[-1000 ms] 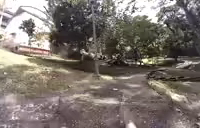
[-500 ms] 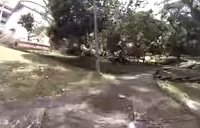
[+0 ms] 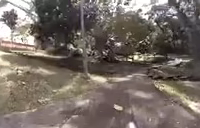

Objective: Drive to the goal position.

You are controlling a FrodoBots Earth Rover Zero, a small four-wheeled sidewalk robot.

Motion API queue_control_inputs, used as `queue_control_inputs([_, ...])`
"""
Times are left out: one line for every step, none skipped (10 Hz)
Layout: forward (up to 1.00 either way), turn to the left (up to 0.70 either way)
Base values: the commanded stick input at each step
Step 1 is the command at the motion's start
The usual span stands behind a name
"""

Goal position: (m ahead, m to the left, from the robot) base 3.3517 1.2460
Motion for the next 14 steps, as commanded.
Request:
queue_control_inputs([1.0,0.0])
queue_control_inputs([1.0,0.0])
queue_control_inputs([1.0,0.0])
queue_control_inputs([1.0,0.0])
queue_control_inputs([1.0,0.0])
queue_control_inputs([1.0,0.0])
queue_control_inputs([1.0,-0.14])
queue_control_inputs([1.0,-0.4])
queue_control_inputs([0.69,-0.59])
queue_control_inputs([0.0,-1.0])
queue_control_inputs([0.0,-1.0])
queue_control_inputs([0.0,-1.0])
queue_control_inputs([0.0,-0.99])
queue_control_inputs([0.0,-0.73])
